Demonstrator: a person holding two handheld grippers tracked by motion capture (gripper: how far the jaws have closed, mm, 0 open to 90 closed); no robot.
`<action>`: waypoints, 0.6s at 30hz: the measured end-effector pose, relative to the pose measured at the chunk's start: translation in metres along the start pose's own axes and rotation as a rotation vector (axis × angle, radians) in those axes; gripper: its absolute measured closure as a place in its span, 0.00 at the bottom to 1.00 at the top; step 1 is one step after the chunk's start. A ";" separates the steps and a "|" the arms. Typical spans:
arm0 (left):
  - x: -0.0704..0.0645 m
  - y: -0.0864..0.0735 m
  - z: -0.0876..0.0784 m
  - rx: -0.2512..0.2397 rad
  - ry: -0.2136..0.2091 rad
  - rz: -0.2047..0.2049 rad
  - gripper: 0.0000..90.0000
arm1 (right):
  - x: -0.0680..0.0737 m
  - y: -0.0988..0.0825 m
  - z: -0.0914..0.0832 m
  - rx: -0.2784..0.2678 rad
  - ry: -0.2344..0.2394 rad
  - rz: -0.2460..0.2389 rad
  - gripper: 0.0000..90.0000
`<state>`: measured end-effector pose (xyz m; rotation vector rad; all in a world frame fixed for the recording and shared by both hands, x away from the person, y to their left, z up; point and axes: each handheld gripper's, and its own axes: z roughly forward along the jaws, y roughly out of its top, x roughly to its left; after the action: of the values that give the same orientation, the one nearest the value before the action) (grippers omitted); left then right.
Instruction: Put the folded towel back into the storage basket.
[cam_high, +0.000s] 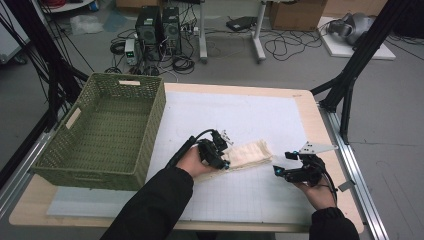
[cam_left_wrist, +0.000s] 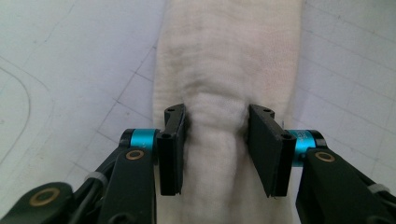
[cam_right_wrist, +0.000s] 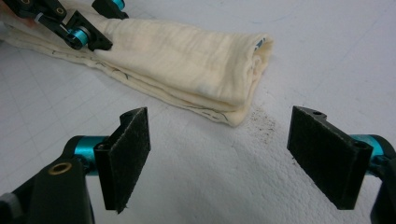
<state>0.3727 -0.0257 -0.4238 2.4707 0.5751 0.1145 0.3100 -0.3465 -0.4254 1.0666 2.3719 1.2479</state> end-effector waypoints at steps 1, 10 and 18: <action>0.001 -0.001 0.000 -0.008 -0.012 -0.014 0.64 | 0.000 0.000 0.000 0.000 -0.001 0.002 0.23; 0.002 -0.001 0.001 -0.008 -0.075 -0.009 0.44 | -0.002 0.000 -0.001 -0.005 0.004 0.005 0.23; 0.000 -0.002 0.002 -0.011 -0.082 0.004 0.39 | -0.002 0.000 -0.002 -0.008 0.007 0.005 0.23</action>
<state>0.3722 -0.0260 -0.4266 2.4532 0.5335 0.0180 0.3107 -0.3492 -0.4248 1.0682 2.3690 1.2642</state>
